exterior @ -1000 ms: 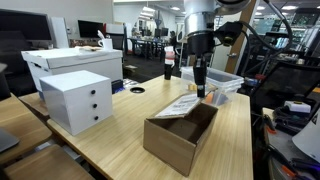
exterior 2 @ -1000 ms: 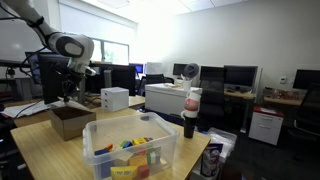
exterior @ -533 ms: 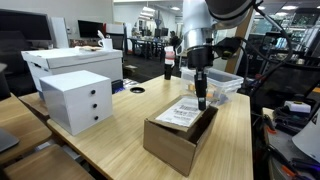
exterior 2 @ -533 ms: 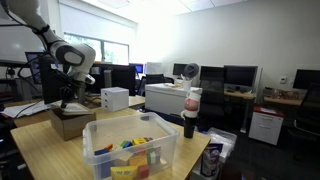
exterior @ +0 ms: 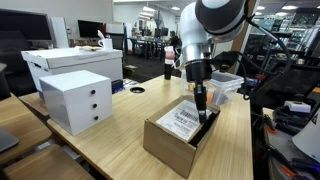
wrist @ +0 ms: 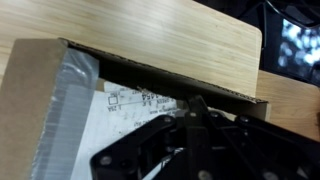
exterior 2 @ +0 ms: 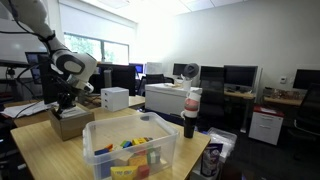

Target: Close the brown box.

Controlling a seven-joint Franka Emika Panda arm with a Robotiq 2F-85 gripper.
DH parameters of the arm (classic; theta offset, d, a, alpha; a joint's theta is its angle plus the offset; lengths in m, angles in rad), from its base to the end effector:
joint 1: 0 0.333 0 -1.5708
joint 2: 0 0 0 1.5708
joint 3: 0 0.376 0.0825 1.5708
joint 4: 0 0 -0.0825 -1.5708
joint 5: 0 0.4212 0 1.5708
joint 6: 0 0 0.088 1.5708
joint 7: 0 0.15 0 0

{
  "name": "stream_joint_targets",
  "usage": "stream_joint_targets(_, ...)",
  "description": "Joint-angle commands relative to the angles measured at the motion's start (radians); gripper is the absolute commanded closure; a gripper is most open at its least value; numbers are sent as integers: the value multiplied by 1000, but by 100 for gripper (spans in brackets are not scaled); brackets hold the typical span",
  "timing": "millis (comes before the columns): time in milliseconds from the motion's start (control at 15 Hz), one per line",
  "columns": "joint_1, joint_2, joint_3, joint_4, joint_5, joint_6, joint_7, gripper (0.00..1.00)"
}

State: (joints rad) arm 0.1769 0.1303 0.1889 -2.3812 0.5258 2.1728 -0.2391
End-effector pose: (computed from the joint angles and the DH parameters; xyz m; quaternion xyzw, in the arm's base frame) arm 0.4410 0.2102 0.2406 -0.9600 -0.1113 0.1759 0.1875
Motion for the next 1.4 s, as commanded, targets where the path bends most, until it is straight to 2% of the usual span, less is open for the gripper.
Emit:
stream_joint_targets(0, -5, 30, 24, -2, 52, 22, -51, 99)
stream_joint_targets(267, 0, -23, 39, 16, 53, -13, -34, 99)
stream_joint_targets(867, 10, -154, 35, 87, -28, -119, 7, 98)
stream_joint_targets(933, 12, -169, 35, 100, -41, -132, 14, 90)
stream_joint_targets(1000, 13, -182, 34, 107, -52, -135, 17, 73)
stream_joint_targets(1333, 18, -246, 26, 154, -103, -151, 24, 48)
